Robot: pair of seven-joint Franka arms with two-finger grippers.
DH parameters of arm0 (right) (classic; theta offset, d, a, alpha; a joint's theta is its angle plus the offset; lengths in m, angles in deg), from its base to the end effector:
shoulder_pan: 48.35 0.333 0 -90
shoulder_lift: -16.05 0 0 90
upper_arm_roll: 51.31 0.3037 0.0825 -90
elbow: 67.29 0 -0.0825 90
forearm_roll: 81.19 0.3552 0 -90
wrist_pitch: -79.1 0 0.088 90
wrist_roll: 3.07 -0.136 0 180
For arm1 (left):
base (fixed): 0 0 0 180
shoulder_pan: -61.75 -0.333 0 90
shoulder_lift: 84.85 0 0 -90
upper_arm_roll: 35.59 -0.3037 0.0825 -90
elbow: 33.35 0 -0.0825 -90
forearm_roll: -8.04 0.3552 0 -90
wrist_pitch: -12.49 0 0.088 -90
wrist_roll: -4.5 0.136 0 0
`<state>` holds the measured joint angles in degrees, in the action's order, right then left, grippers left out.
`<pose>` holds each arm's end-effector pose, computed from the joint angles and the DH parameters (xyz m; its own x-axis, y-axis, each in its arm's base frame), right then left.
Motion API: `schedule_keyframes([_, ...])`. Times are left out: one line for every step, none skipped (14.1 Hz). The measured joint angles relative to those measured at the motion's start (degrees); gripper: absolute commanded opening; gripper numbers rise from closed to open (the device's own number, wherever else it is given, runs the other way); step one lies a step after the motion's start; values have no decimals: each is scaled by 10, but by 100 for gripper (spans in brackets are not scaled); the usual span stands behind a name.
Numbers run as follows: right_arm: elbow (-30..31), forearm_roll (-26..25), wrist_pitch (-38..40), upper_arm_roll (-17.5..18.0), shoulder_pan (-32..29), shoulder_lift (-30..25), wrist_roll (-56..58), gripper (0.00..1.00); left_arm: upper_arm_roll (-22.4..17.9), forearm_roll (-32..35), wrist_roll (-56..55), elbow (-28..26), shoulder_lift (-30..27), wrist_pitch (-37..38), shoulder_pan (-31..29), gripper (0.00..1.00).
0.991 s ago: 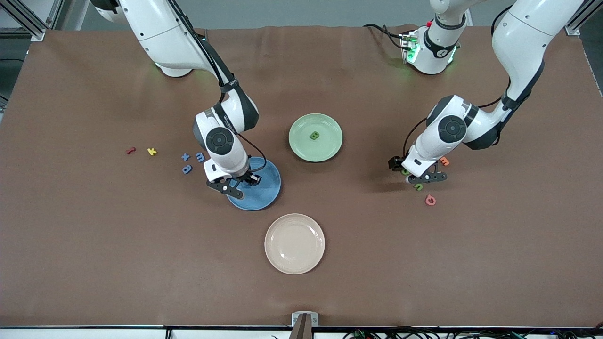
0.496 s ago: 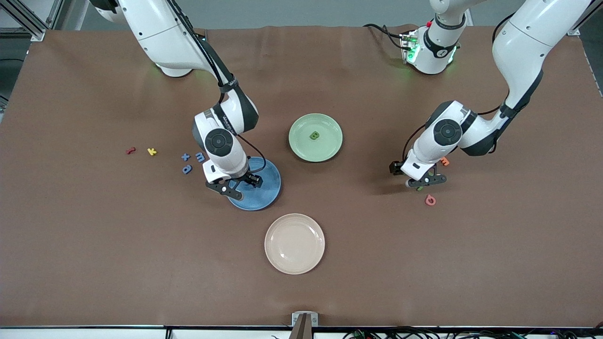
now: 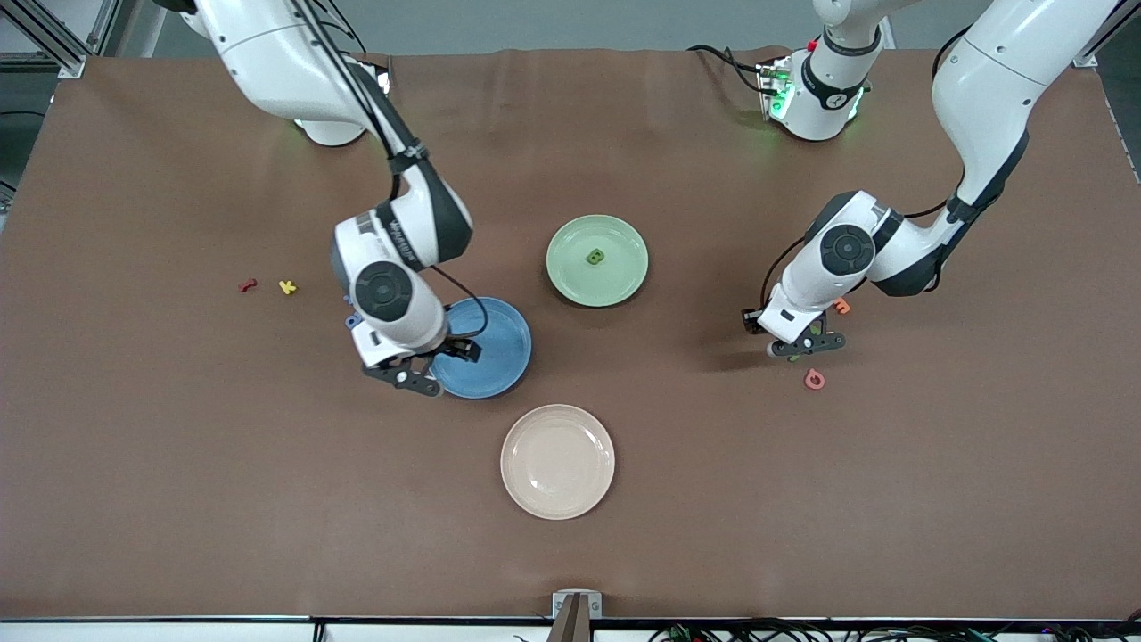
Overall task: Sort letters by color into matching plates
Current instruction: 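Grasp the green P with the left gripper while the right gripper withdraws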
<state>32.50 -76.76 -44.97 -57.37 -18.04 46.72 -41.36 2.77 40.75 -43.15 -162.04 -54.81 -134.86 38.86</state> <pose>0.5636 0.2639 0.2410 0.9566 -0.2780 -0.0877 -0.2732 -0.9599 0.0627 0.4872 -0.1571 0.1611 0.9915 0.1268 -0.0288 0.1271 -0.9918 0.0113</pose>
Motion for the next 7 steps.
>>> schedule_keyframes([12,0,0,-1,-17,-11,33,100,0,0,0,0,-1,1,0,18])
schedule_keyframes([27,-1,0,-1,-34,-24,65,100,0,0,0,0,-1,1,0,17])
schedule_keyframes([44,-1,-2,-2,-49,-38,94,100,0,0,0,0,-1,1,0,17])
schedule_keyframes([66,-1,-11,-2,-64,-54,123,100,0,0,0,0,-1,1,0,17])
schedule_keyframes([92,-1,-30,-2,-77,-70,150,100,0,0,0,0,-1,1,0,17])
schedule_keyframes([125,-1,-59,-3,-88,-86,176,100,0,0,-1,0,-1,1,0,17])
schedule_keyframes([162,-1,-92,-2,-99,-99,201,100,0,0,-4,0,-1,2,0,17])
